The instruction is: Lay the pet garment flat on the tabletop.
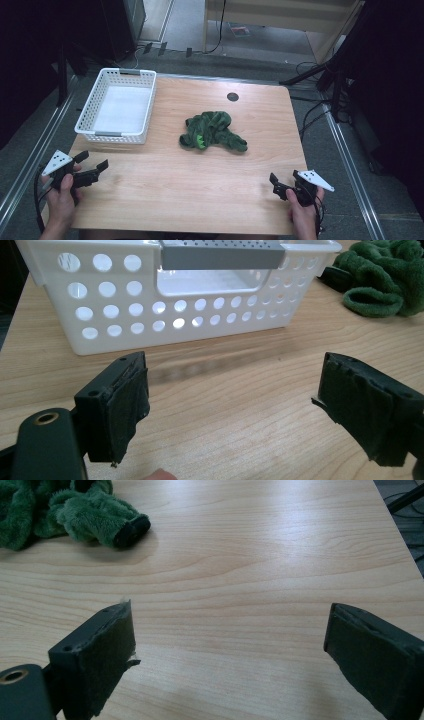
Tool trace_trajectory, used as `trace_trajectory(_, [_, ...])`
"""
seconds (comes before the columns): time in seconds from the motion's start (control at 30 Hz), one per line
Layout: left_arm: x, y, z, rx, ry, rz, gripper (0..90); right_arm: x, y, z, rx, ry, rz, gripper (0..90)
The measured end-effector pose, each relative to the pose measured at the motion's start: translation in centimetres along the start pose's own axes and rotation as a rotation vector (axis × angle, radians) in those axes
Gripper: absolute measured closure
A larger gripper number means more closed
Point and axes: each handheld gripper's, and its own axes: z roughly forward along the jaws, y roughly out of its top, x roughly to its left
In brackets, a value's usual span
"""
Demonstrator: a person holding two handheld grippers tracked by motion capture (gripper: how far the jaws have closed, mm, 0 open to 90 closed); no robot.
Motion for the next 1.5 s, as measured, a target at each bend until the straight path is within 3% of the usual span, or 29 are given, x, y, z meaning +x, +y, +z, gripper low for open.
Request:
trace_trajectory(0.4, [0.0,0.0,0.0,0.000,-0.002,0.001,13.3,0.2,0.1,-0.2,-0.007,-0.004,-0.024,8.5])
trace_trajectory(0.5, [0.0,0.0,0.0,0.001,-0.002,0.001,13.3,0.5,0.4,-0.2,-0.012,0.018,-0.035,9.3])
trace_trajectory(1.07, [0.0,0.0,0.1,0.010,-0.010,-0.002,13.3,6.9,4.2,0.5,-0.037,0.150,-0.182,11.7])
trace_trajectory(1.3, [0.1,0.0,0.0,0.011,-0.014,-0.003,13.4,8.6,5.2,1.6,-0.031,0.180,-0.183,11.7])
trace_trajectory(1.5, [0.0,0.0,0.0,0.007,-0.013,-0.003,13.3,11.1,7.1,3.4,-0.040,0.198,-0.192,8.9])
